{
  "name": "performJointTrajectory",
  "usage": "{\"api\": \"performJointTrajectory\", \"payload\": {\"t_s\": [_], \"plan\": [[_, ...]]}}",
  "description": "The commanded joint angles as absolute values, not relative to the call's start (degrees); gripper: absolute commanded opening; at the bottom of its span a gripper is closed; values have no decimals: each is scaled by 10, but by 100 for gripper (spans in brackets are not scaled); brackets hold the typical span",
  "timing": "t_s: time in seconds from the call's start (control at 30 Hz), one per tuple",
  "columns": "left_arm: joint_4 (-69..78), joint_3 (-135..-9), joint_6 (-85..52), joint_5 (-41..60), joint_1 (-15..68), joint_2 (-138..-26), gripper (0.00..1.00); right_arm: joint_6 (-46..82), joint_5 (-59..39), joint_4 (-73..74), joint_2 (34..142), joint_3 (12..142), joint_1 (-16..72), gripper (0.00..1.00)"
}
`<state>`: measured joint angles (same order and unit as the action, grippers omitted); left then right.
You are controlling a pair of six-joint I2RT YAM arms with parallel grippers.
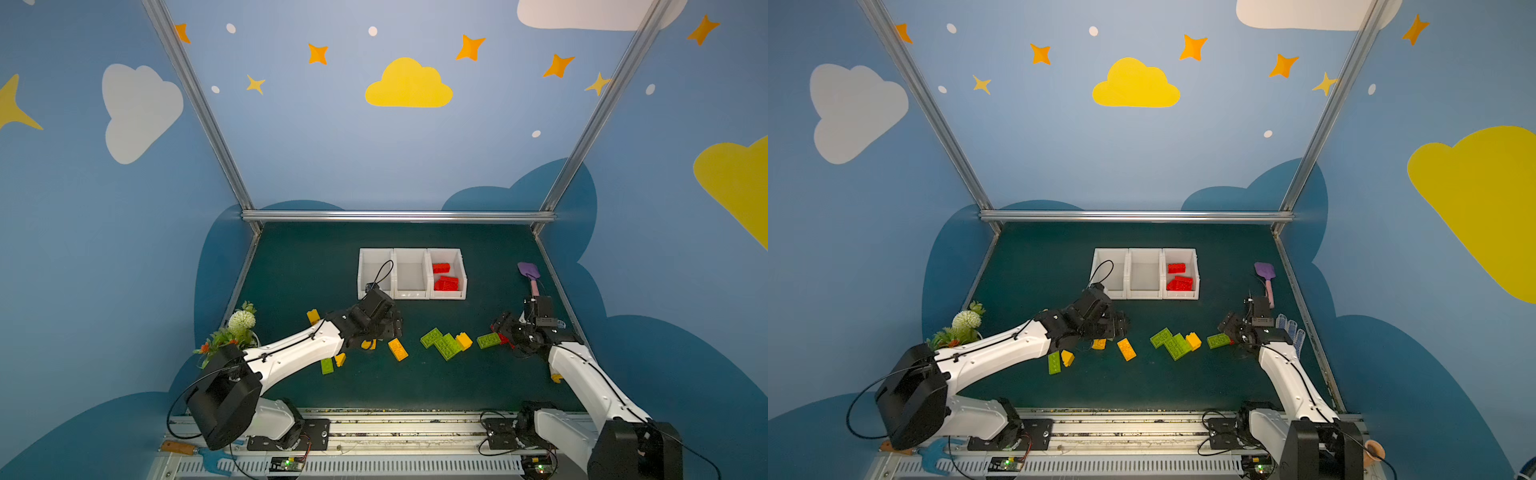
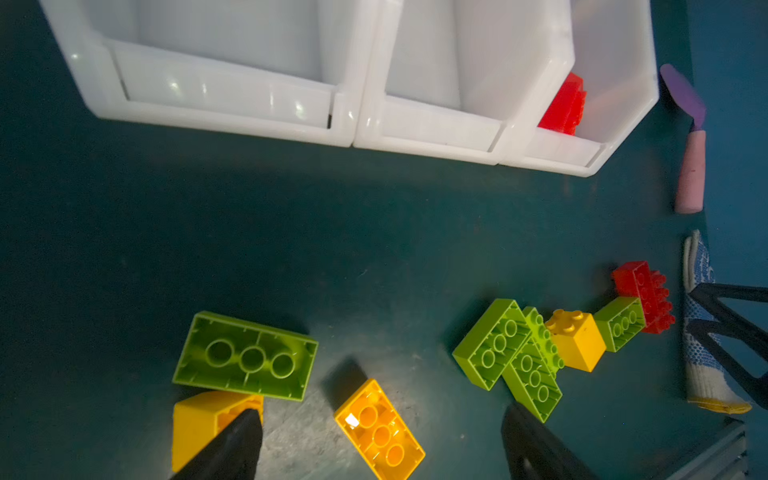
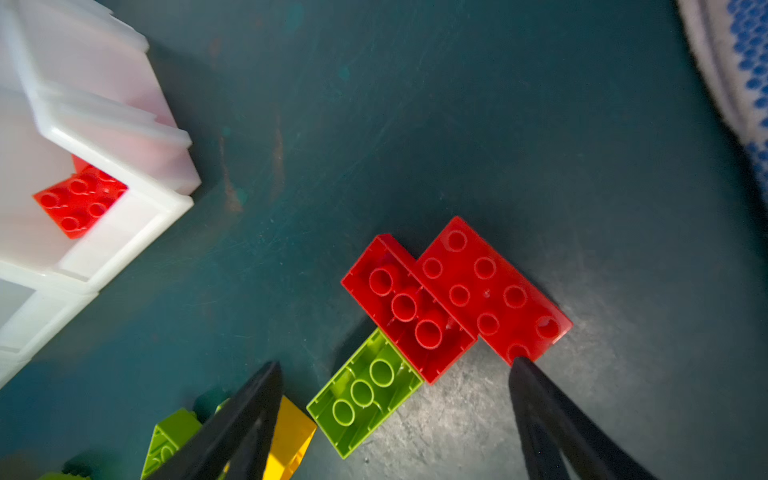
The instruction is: Sort the legos into containers by color
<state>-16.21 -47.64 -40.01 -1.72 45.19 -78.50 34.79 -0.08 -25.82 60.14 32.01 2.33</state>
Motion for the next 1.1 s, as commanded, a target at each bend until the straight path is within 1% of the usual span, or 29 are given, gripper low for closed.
{"api": "performJointTrajectory", "payload": {"t_s": [0.0,0.17,0.47,0.87,1.07], "plan": [[-143,-456,-412,-38,454,-758,90,360,-3,-272,613,323,21,84],[-150,-445,-405,-50,454,-736,90,374,-21,-247,637,311,21,85],[-164,-431,-400,-64,454,-710,91,381,-61,-208,714,325,24,85],[-182,-410,-402,-91,454,-681,91,361,-19,-206,805,376,35,85],[-199,-406,-405,-107,453,-670,92,355,6,-213,844,412,58,84]]}}
